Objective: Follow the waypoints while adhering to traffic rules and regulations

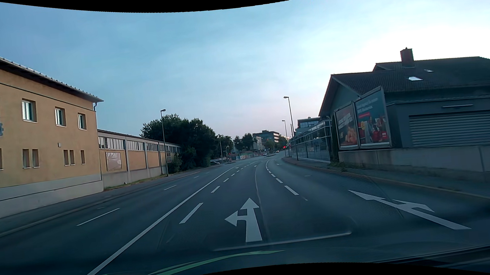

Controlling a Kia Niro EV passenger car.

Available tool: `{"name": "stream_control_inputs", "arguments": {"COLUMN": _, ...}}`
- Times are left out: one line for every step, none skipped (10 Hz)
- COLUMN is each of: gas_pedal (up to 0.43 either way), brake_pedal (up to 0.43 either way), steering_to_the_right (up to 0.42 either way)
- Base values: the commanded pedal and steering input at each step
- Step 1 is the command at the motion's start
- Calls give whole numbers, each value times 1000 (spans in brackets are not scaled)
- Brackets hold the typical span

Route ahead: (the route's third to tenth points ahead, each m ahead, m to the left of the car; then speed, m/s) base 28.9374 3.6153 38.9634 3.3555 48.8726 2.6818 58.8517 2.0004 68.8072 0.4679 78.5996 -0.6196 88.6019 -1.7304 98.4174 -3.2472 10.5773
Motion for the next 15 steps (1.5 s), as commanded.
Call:
{"name": "stream_control_inputs", "arguments": {"gas_pedal": 0, "brake_pedal": 183, "steering_to_the_right": 0}}
{"name": "stream_control_inputs", "arguments": {"gas_pedal": 0, "brake_pedal": 183, "steering_to_the_right": 0}}
{"name": "stream_control_inputs", "arguments": {"gas_pedal": 0, "brake_pedal": 183, "steering_to_the_right": 0}}
{"name": "stream_control_inputs", "arguments": {"gas_pedal": 0, "brake_pedal": 183, "steering_to_the_right": 0}}
{"name": "stream_control_inputs", "arguments": {"gas_pedal": 0, "brake_pedal": 183, "steering_to_the_right": 0}}
{"name": "stream_control_inputs", "arguments": {"gas_pedal": 0, "brake_pedal": 183, "steering_to_the_right": 0}}
{"name": "stream_control_inputs", "arguments": {"gas_pedal": 0, "brake_pedal": 183, "steering_to_the_right": 1}}
{"name": "stream_control_inputs", "arguments": {"gas_pedal": 0, "brake_pedal": 183, "steering_to_the_right": 2}}
{"name": "stream_control_inputs", "arguments": {"gas_pedal": 0, "brake_pedal": 183, "steering_to_the_right": 4}}
{"name": "stream_control_inputs", "arguments": {"gas_pedal": 0, "brake_pedal": 177, "steering_to_the_right": 4}}
{"name": "stream_control_inputs", "arguments": {"gas_pedal": 0, "brake_pedal": 177, "steering_to_the_right": 5}}
{"name": "stream_control_inputs", "arguments": {"gas_pedal": 0, "brake_pedal": 177, "steering_to_the_right": 5}}
{"name": "stream_control_inputs", "arguments": {"gas_pedal": 0, "brake_pedal": 177, "steering_to_the_right": 5}}
{"name": "stream_control_inputs", "arguments": {"gas_pedal": 0, "brake_pedal": 177, "steering_to_the_right": 6}}
{"name": "stream_control_inputs", "arguments": {"gas_pedal": 0, "brake_pedal": 177, "steering_to_the_right": 5}}
